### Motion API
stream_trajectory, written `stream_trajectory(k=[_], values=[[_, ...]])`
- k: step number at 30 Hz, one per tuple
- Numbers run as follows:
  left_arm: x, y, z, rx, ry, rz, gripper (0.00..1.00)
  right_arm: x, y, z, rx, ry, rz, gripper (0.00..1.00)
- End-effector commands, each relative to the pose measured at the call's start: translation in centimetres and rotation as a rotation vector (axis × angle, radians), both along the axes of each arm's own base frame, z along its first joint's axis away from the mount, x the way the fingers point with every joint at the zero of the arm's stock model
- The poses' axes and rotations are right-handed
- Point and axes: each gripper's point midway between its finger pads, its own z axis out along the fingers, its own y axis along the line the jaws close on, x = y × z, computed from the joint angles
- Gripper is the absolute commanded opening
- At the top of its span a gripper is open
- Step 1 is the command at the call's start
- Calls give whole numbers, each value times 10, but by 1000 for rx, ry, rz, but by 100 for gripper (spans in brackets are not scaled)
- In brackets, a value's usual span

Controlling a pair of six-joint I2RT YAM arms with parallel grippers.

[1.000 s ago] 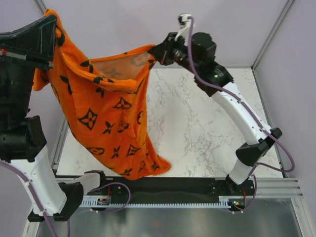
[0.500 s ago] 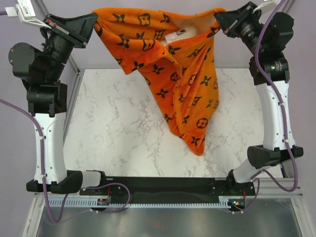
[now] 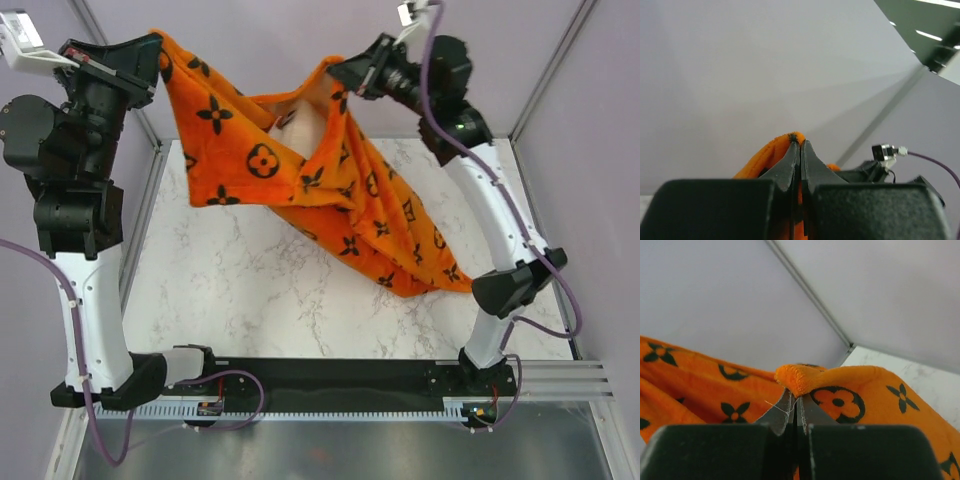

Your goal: Put the pillow into the pillowcase

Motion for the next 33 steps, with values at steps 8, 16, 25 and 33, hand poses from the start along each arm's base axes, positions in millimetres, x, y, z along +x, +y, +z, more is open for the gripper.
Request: stream_trajectory(k=[8,16,25,33], values=[[-145,106,121,-71,-502,604,2,-87,195,36,152,-168,260,0],[-138,2,191,-66,-819,-27,2,-39,53,106,422,-150,105,0],[-22,-267,1,175,-437,-439,2,24,-53,-115,293,212,-84,0],[32,-418,-184,205,-106,-676,2,13,-230,-290,185,528,-520,16]])
